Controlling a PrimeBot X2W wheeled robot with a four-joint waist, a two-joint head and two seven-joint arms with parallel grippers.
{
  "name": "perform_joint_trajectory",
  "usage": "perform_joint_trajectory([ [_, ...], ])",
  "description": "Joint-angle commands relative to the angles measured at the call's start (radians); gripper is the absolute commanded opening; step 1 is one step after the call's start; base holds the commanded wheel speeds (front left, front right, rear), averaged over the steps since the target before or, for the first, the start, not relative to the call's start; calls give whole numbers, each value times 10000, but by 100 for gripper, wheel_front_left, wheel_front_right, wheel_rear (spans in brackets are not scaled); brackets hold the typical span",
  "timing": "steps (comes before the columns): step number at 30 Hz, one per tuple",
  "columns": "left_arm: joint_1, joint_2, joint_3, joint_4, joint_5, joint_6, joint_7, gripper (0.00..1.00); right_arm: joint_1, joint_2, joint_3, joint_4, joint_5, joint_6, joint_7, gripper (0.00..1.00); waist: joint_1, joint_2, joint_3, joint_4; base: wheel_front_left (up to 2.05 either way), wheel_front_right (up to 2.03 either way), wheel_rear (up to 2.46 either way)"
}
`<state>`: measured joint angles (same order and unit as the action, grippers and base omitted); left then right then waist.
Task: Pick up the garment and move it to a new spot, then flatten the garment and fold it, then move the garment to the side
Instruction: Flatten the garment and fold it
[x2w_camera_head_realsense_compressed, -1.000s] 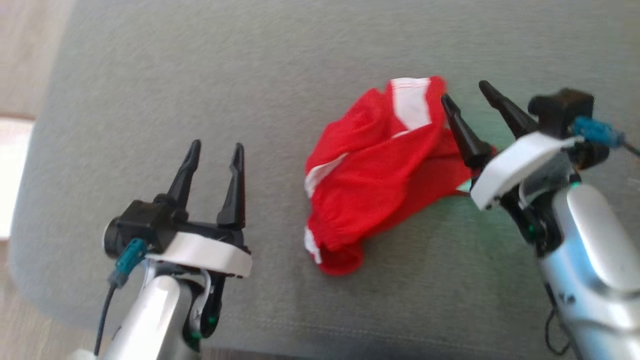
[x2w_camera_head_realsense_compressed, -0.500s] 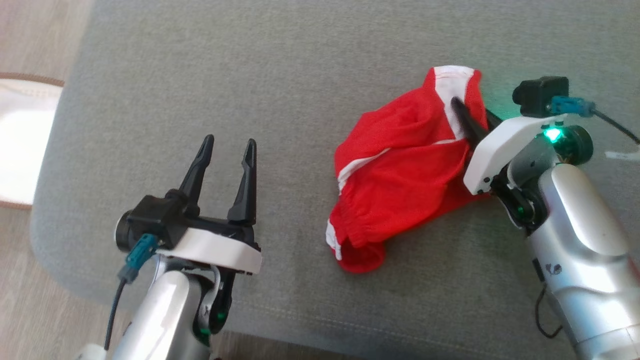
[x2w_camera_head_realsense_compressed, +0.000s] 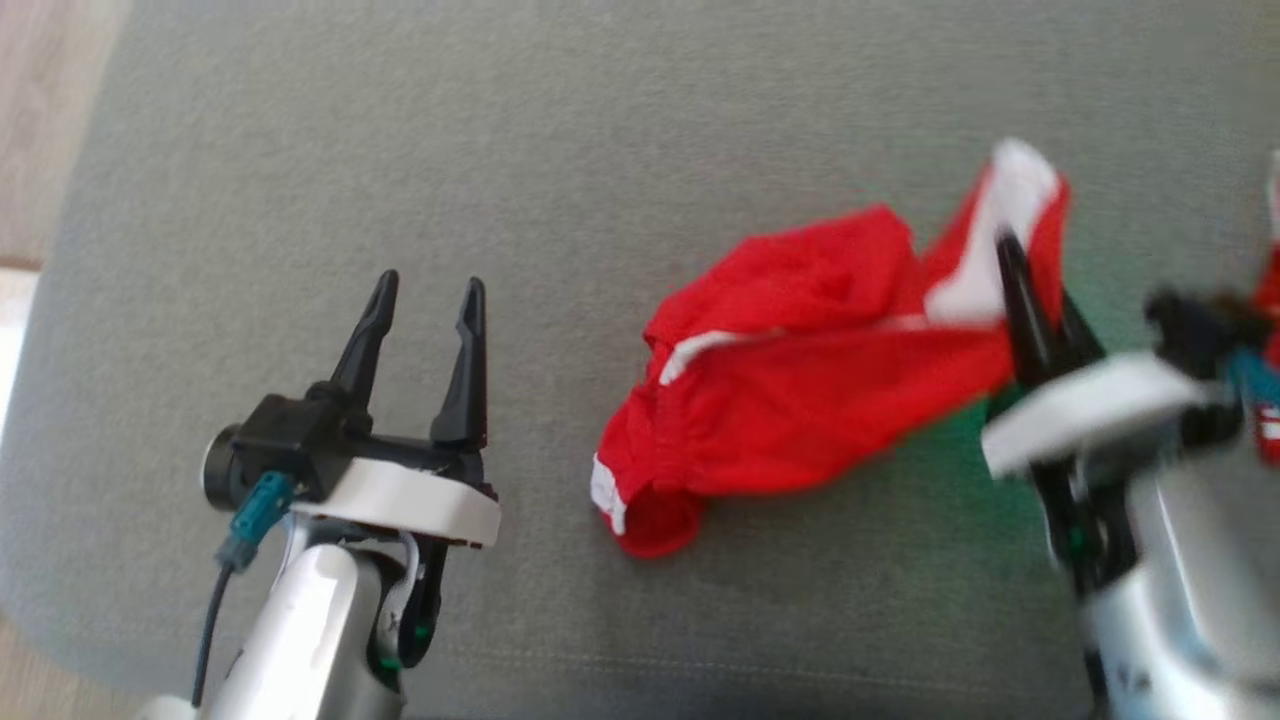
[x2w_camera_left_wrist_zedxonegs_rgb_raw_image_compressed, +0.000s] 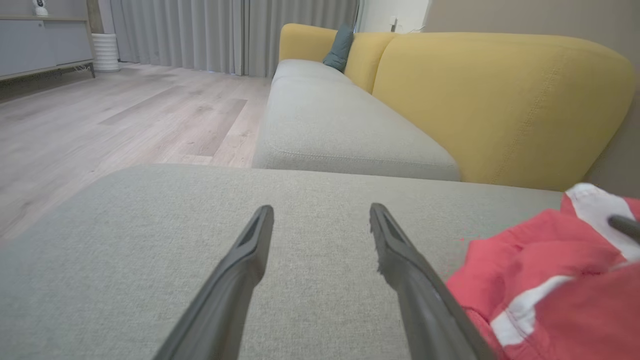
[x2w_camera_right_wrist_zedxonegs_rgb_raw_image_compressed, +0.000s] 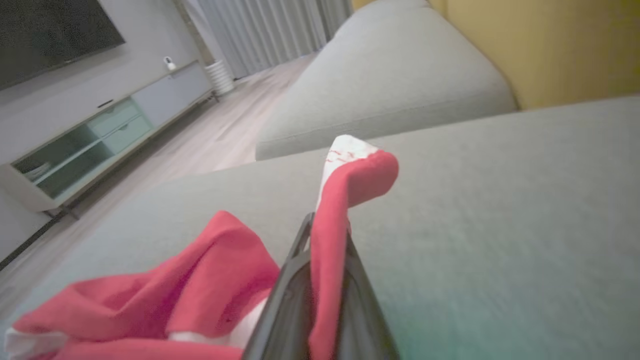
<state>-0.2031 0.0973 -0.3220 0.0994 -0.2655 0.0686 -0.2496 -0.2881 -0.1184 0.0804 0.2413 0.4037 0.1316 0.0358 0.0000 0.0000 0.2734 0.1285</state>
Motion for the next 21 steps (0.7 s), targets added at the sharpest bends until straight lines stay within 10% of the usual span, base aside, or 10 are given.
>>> perform_joint_trajectory([
  [1,20,197,385,-296,70,-39,-122,100,57,167,162,-411,-50,-9,-44,0,0,0,-155,-191,0,0,0],
  [3,118,233,413,-295,85,-31,-122,100,772,368,-157,-703,-137,-9,20,0,0,0,-208,-366,0,0,0],
  [6,219,285,434,-282,87,-33,-122,100,1543,572,-462,-885,-197,-9,164,100,0,0,-245,-583,0,0,0],
  [21,641,571,450,-486,167,197,-96,100,2213,501,-675,-3245,-2239,-9,-416,100,0,0,-651,-1207,0,0,0],
])
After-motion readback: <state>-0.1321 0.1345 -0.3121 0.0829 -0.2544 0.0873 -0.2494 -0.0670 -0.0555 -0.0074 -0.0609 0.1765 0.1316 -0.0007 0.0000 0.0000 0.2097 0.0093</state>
